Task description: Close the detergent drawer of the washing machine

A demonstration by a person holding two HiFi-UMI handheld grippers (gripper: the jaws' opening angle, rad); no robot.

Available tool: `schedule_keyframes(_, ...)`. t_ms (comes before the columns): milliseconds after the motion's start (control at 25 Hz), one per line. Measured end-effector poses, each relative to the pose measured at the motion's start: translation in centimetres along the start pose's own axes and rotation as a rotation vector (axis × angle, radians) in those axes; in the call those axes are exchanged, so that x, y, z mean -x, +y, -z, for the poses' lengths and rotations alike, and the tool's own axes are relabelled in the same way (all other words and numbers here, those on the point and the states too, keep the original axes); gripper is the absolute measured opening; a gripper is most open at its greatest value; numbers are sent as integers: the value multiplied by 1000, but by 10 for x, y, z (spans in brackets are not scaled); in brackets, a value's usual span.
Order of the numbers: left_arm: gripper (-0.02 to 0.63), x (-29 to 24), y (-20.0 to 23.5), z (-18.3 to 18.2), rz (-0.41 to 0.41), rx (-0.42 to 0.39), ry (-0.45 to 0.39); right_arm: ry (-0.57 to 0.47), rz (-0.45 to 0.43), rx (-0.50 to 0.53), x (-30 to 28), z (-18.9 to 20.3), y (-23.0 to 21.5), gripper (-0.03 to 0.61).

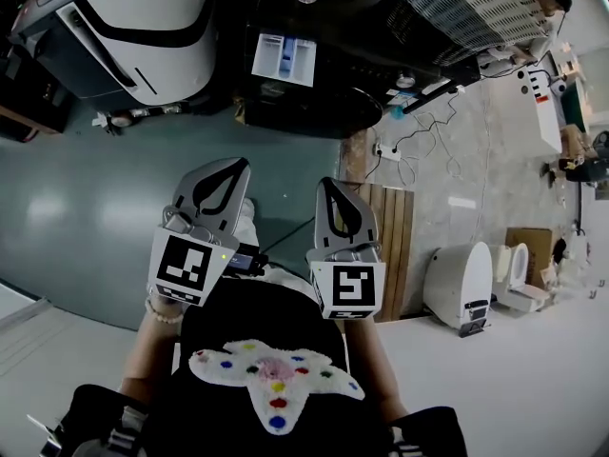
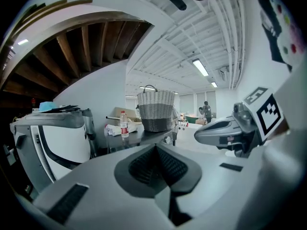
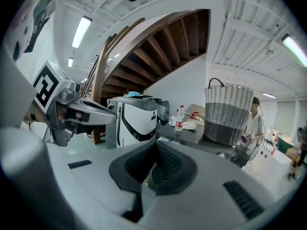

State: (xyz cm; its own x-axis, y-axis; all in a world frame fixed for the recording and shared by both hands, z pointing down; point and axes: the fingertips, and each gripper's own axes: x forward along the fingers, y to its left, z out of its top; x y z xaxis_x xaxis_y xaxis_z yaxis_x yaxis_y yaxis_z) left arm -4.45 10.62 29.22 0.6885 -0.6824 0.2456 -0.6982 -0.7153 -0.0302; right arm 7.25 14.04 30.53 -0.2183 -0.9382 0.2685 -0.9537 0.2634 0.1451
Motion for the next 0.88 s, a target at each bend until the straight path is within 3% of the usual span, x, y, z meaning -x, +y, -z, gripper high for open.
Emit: schedule_keyframes(880, 12, -94, 109, -14, 72, -8, 16, 36, 57, -16, -130, -37, -26, 3)
